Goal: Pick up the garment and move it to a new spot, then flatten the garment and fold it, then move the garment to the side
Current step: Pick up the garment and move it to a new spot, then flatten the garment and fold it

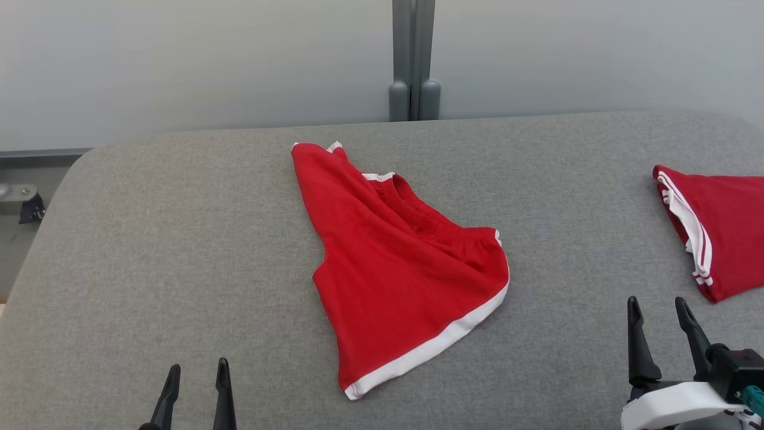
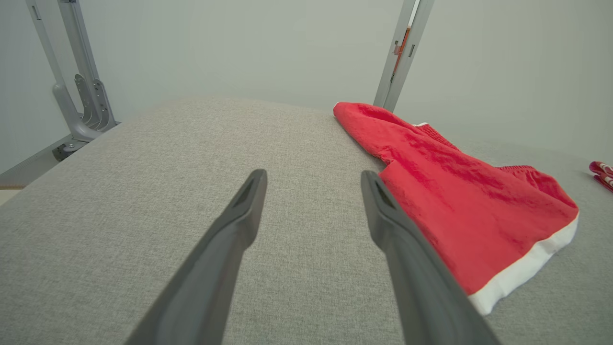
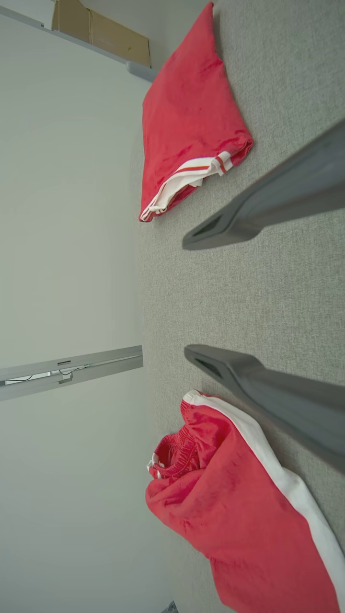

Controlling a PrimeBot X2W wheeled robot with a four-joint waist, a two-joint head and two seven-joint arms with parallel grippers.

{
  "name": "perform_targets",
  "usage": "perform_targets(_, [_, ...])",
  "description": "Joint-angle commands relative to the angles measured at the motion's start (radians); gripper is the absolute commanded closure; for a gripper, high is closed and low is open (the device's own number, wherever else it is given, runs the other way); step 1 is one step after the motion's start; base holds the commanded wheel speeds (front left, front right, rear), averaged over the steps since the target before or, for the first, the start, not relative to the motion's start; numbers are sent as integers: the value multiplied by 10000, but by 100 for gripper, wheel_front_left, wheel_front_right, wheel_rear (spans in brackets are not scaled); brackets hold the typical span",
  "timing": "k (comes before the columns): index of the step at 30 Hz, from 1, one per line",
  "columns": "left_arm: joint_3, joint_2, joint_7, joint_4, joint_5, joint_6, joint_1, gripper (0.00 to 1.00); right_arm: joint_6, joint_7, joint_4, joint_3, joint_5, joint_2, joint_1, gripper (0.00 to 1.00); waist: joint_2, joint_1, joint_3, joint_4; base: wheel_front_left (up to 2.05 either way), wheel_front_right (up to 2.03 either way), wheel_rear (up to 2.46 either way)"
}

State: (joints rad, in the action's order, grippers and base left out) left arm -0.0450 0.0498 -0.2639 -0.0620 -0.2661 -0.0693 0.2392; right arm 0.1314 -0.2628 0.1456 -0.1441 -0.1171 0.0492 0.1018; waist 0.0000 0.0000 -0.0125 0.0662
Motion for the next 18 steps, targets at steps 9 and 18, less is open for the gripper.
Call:
perform_targets(9, [-26,17,-3,-107,26,-16,-26,0,-13,-24,98,85,-81,26,-29,0,0,0,-8,-48,0,0,0])
perform_targets(18, [-253,16,-3,-129,-85,59,-146,0,-15,-24,138,113,-97,26,-79,0,0,0,41,-62,0,0,0])
